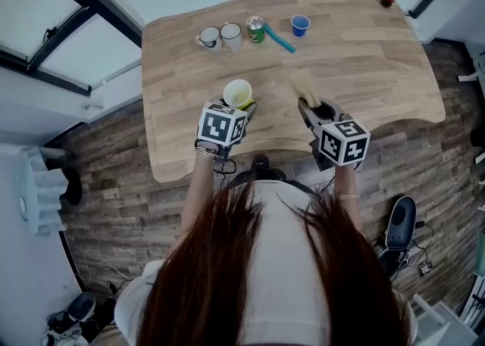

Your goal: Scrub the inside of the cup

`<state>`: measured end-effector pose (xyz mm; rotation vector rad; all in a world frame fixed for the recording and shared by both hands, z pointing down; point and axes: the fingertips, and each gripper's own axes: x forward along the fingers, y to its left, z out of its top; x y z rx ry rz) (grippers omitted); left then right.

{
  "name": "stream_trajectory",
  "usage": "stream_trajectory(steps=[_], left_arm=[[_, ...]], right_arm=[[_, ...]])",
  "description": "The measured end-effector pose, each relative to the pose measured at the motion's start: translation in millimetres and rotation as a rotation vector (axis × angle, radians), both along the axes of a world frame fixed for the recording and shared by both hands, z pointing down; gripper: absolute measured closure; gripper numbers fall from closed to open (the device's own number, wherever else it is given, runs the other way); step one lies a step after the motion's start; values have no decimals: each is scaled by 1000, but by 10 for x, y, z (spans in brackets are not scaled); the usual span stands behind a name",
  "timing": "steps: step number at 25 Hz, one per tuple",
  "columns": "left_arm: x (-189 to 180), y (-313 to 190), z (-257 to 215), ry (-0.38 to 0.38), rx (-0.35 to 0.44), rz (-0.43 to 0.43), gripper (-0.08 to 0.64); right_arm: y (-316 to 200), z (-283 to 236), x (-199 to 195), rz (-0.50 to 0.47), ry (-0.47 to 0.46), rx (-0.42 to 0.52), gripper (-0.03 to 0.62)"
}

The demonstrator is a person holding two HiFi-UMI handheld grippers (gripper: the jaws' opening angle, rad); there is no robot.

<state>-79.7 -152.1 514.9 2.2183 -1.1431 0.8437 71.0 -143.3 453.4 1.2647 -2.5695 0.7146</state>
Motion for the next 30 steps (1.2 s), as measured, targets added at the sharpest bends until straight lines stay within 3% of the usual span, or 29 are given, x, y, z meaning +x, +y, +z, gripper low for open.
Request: stream_trajectory(steps=[12, 30], left_arm=[[18, 144, 87, 20, -20, -58, 305], [63, 125, 147, 25, -38, -54, 305]], right_arm=[[73, 72, 115, -19, 9, -14, 500], [-24, 153, 221, 12, 5, -36, 500]])
